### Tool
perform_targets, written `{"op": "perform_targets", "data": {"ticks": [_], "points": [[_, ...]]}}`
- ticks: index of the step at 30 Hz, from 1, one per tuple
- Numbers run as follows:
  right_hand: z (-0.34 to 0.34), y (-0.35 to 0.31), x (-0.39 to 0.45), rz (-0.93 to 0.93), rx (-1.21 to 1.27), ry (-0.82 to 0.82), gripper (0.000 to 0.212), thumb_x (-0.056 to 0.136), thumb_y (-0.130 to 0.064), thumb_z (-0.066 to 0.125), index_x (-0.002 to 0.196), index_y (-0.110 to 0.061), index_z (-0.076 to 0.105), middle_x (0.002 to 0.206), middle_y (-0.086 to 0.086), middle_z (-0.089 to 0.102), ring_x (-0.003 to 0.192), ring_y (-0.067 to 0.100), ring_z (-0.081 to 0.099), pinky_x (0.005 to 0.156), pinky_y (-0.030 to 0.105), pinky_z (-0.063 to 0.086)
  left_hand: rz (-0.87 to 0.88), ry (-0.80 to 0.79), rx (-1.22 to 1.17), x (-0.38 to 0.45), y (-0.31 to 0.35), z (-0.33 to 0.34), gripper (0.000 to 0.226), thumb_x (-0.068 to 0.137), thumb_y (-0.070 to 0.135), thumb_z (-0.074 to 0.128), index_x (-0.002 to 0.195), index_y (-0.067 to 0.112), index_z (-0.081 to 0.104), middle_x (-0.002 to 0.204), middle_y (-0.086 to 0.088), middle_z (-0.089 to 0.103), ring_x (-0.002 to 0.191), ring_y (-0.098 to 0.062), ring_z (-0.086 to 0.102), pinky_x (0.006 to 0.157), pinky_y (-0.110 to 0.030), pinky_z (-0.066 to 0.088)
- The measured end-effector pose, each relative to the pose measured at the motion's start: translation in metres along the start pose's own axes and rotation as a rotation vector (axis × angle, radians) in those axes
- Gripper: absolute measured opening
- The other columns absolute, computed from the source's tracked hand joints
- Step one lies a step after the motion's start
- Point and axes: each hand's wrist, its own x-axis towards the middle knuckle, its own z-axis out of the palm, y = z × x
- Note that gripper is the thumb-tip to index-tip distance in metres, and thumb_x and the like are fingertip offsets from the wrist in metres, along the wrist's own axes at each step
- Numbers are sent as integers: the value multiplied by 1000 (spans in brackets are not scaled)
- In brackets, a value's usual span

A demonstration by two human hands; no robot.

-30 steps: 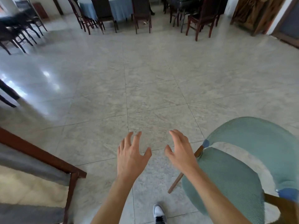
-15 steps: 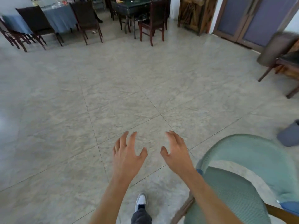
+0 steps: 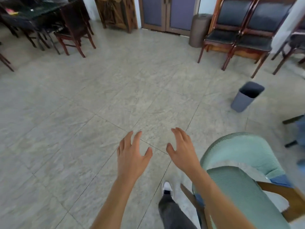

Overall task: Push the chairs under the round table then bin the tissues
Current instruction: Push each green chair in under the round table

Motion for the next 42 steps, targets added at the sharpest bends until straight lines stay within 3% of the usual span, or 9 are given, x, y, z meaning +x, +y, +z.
{"op": "perform_targets", "data": {"ticks": [11, 19, 28, 34, 42], "points": [[-43, 75, 181, 237, 24, 125, 58, 94, -27, 54, 147, -11, 38, 155, 11, 35, 141, 31, 32, 114, 43, 30, 222, -175, -3, 227, 95, 68, 66, 89, 53, 54, 148, 34, 31, 158, 1, 25, 144, -23, 24, 114, -45, 29], [-91, 125, 263, 403, 13, 263, 58, 94, -28, 54, 147, -11, 37, 155, 11, 34, 141, 31, 32, 114, 44, 31, 407, -242, -38, 348, 171, 109, 65, 90, 52, 53, 147, 33, 32, 158, 0, 26, 144, -22, 23, 115, -43, 28], [-137, 180, 335, 691, -1, 529, 56, 96, -31, 52, 147, -15, 36, 155, 6, 34, 140, 25, 33, 113, 36, 30, 768, -393, -65, 471, 275, 180, 64, 89, 50, 56, 146, 28, 38, 153, -3, 37, 140, -24, 32, 110, -45, 36], [-164, 209, 323, 930, -2, 729, 55, 96, -29, 53, 146, -14, 37, 154, 6, 36, 139, 25, 34, 111, 35, 30, 1042, -527, -102, 484, 361, 224, 63, 88, 47, 60, 144, 26, 41, 147, -5, 42, 132, -28, 40, 102, -45, 40], [-199, 259, 235, 1284, -19, 984, 55, 94, -29, 54, 145, -14, 39, 151, 6, 39, 136, 27, 36, 111, 35, 30, 1435, -730, -137, 397, 481, 288, 64, 86, 55, 50, 144, 29, 40, 149, -6, 41, 130, -28, 42, 101, -45, 40]]}}
